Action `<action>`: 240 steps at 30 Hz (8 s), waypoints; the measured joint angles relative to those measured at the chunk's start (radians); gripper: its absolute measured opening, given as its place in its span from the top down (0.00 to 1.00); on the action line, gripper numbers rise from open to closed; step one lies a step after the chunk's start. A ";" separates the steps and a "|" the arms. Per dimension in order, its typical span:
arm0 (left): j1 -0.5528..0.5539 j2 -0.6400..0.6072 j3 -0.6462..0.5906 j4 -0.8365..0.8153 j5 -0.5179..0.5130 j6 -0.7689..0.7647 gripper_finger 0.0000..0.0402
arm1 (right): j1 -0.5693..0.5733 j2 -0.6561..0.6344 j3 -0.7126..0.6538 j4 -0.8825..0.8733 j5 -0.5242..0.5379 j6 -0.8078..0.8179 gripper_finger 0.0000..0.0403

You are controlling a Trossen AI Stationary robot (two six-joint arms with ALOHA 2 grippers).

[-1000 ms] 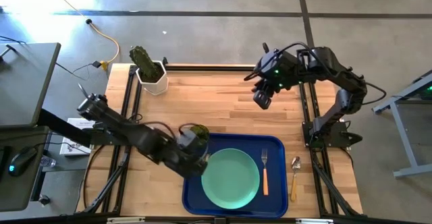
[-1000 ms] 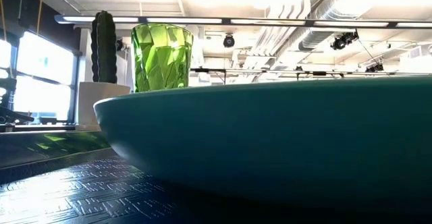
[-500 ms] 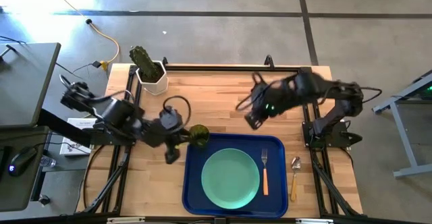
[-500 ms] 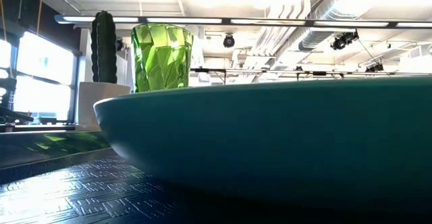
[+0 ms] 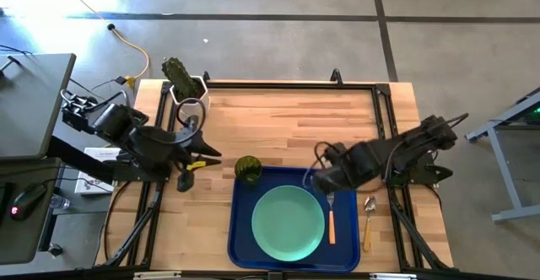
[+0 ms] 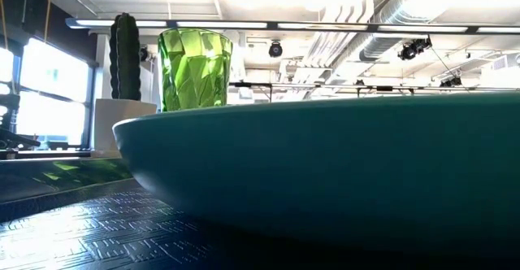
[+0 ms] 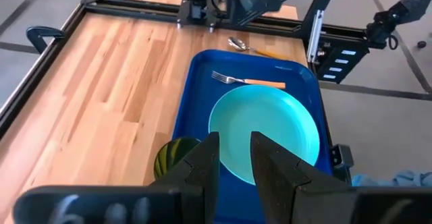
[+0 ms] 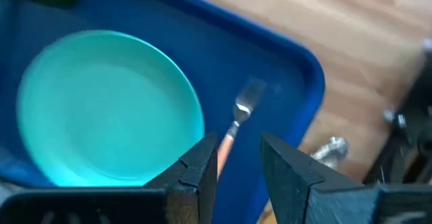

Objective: Pick and place plate/cup/fork/spoon on tray
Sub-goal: Put the yellow spoon to the right of the orange fork on the blue tray

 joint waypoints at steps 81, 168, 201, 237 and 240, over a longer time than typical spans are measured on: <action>0.073 0.000 0.000 -0.001 -0.023 -0.097 0.82 | 0.519 0.000 -0.844 0.769 -0.329 0.750 0.58; 0.073 0.031 0.000 -0.012 0.017 -0.035 0.82 | 0.293 -0.049 -0.852 1.001 -0.202 0.698 0.94; 0.073 0.031 0.000 -0.037 0.017 -0.043 0.82 | 0.287 0.025 -0.813 0.948 -0.243 0.698 0.84; 0.073 0.031 0.000 -0.037 0.017 -0.043 0.82 | 0.287 0.024 -0.814 0.956 -0.283 0.679 0.81; 0.073 0.031 0.000 -0.037 0.017 -0.043 0.82 | 0.287 0.024 -0.814 0.956 -0.285 0.681 0.77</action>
